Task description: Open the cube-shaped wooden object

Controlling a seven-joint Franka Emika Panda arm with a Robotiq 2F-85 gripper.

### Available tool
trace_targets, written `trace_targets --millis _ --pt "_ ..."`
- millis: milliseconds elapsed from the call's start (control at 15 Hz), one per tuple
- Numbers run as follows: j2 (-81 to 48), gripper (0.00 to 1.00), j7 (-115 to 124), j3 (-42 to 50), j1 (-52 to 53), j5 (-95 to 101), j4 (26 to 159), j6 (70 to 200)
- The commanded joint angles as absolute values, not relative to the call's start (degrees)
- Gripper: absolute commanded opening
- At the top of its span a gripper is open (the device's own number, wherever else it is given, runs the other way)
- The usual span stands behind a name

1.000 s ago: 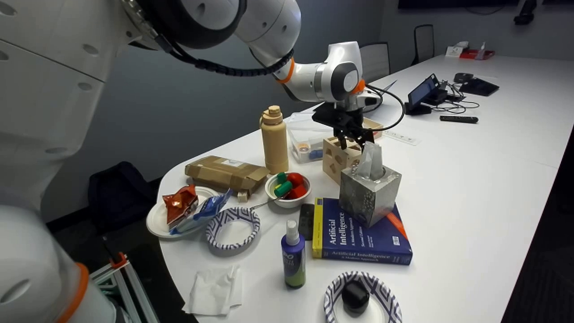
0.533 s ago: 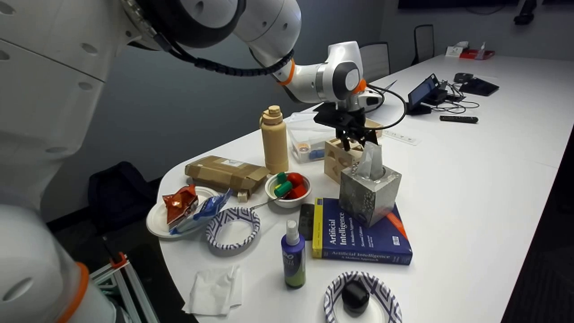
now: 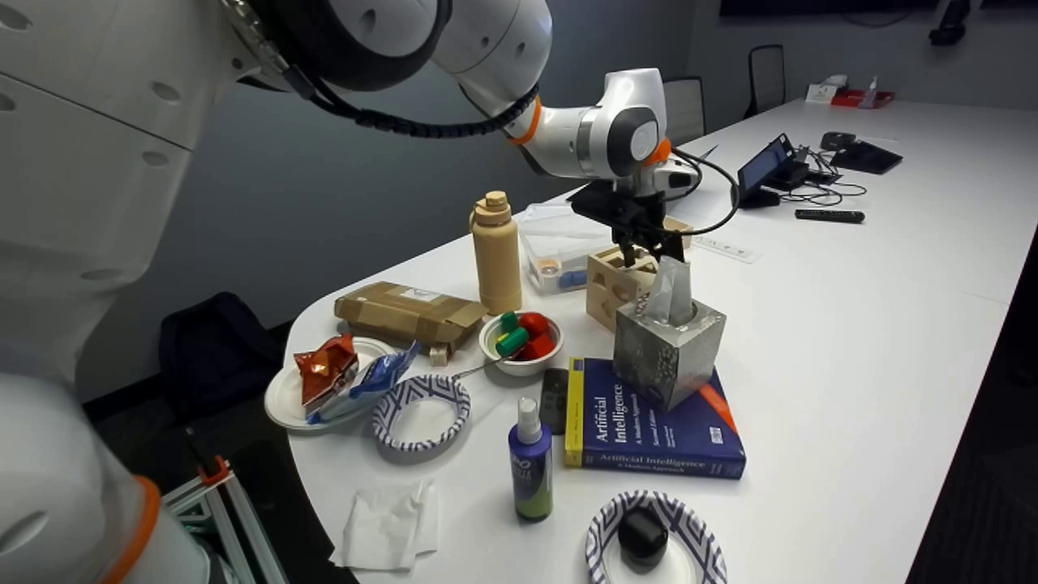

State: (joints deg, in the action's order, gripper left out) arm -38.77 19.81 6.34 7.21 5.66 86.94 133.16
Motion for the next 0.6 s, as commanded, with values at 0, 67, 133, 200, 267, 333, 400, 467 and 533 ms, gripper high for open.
trace_targets --millis 0,67,133,200,267,333,400,467,533 --pt "-40.65 1.0 20.07 4.78 5.54 2.53 83.13 131.55" --pt "-41.09 1.0 20.5 4.98 5.62 2.48 82.78 131.9" --pt "-41.45 1.0 20.77 5.14 5.7 2.4 82.42 132.06" --pt "-41.88 1.0 21.13 5.55 5.95 2.81 82.18 132.33" --pt "-42.23 1.0 21.62 5.9 6.26 3.24 81.97 132.49" --pt "-42.74 1.0 21.94 6.16 6.41 3.53 81.65 132.65" --pt "-43.16 1.0 22.28 6.33 6.55 3.68 81.39 132.83" --pt "-43.55 1.0 22.62 6.46 6.62 3.74 81.1 132.88" --pt "-43.86 1.0 22.82 6.54 6.65 3.78 80.76 132.97"
